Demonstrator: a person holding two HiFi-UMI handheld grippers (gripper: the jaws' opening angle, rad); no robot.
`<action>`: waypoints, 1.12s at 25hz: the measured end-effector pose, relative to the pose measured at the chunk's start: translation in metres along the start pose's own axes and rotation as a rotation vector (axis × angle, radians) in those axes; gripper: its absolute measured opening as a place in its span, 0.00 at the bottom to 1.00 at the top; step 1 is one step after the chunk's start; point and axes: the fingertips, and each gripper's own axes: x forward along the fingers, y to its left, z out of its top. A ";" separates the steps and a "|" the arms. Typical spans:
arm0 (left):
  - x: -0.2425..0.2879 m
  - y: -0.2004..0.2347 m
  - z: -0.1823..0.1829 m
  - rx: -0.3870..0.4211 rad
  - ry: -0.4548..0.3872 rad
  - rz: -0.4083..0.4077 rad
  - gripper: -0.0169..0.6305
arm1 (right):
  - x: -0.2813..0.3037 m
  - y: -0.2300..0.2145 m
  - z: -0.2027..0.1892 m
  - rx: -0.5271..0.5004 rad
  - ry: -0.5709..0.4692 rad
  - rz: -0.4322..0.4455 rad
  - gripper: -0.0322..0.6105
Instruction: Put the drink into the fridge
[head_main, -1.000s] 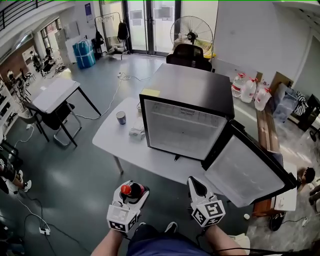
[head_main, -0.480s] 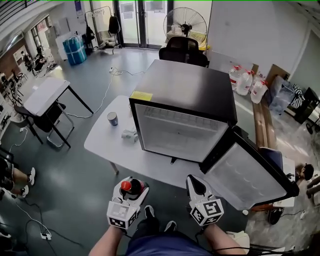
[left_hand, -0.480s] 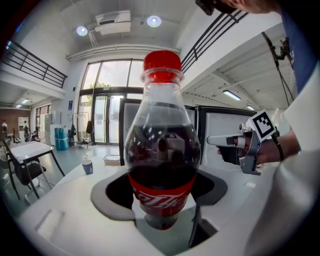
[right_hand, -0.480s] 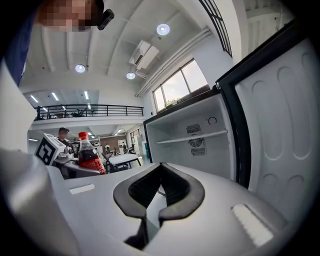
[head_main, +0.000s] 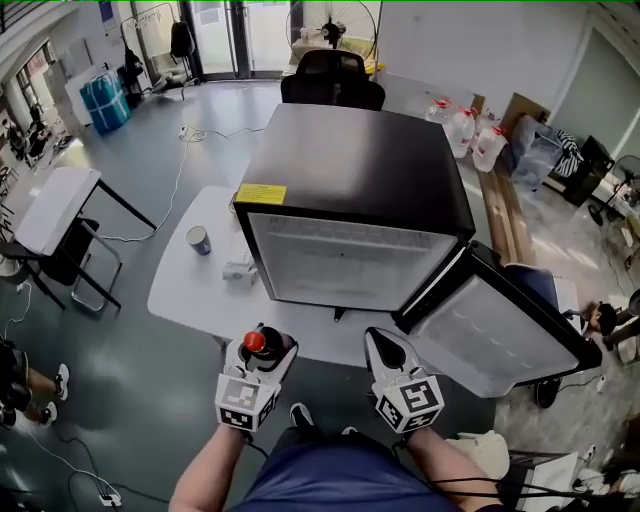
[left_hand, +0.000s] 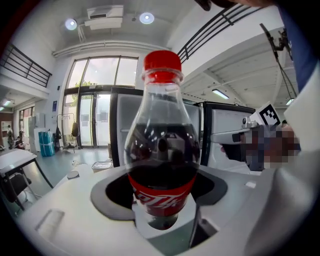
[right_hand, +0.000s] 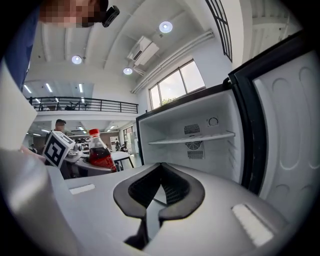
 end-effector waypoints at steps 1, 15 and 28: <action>0.007 0.004 -0.001 0.001 0.001 -0.011 0.51 | 0.003 0.000 -0.001 -0.002 0.001 -0.012 0.06; 0.119 0.018 -0.017 -0.062 0.074 -0.040 0.51 | 0.017 -0.010 -0.024 0.004 0.084 -0.025 0.06; 0.214 0.043 -0.021 -0.090 0.131 0.126 0.51 | -0.012 -0.049 -0.018 -0.018 0.098 -0.062 0.06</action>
